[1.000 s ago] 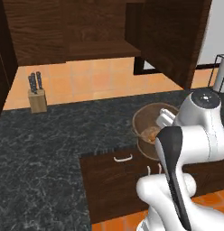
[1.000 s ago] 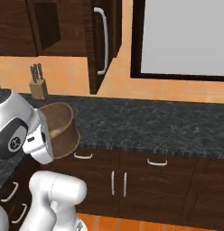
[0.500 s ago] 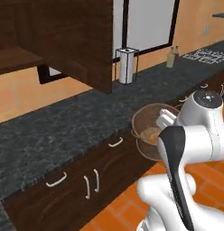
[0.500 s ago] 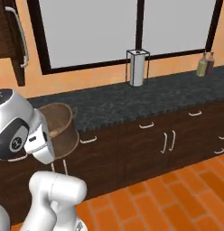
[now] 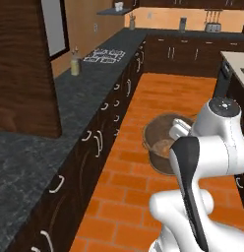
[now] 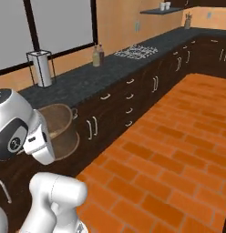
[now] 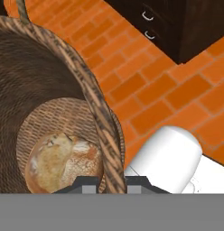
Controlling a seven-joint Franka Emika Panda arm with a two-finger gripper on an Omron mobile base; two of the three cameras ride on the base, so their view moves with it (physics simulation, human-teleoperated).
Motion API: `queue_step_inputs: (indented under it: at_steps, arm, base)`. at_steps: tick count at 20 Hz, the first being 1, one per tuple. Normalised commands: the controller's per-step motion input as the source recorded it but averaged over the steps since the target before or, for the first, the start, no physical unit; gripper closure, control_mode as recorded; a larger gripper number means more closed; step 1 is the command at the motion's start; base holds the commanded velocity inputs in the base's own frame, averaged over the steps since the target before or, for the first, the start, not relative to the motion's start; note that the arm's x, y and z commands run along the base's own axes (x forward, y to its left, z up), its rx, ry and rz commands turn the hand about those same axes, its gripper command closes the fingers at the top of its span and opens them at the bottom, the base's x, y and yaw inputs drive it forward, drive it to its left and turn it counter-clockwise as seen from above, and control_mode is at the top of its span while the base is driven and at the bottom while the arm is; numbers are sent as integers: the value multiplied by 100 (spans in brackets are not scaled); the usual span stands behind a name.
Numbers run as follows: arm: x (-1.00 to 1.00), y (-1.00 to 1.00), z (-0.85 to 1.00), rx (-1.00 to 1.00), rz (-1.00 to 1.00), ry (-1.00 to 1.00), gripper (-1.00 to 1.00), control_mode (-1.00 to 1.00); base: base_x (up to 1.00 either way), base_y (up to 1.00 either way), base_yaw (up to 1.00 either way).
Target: Open the cabinet, pick up the bread from the cabinet and place it in the basket. Then move the basket to the dining counter.
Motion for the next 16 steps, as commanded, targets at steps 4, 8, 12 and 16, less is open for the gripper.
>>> queue_step_inputs:
  at_steps: [4, 8, 12, 16]
  arm:
    - [0, 0, 0, 0, 0, 0, 100, 100]
    - [0, 0, 0, 0, 0, 0, 100, 100]
    - [0, 0, 0, 0, 0, 0, 100, 100]
    - [0, 0, 0, 0, 0, 0, 100, 100]
  base:
    - [0, -52, -86]
    - [11, -86, -70]
    - [46, -100, -26]
    - [77, -100, 2]
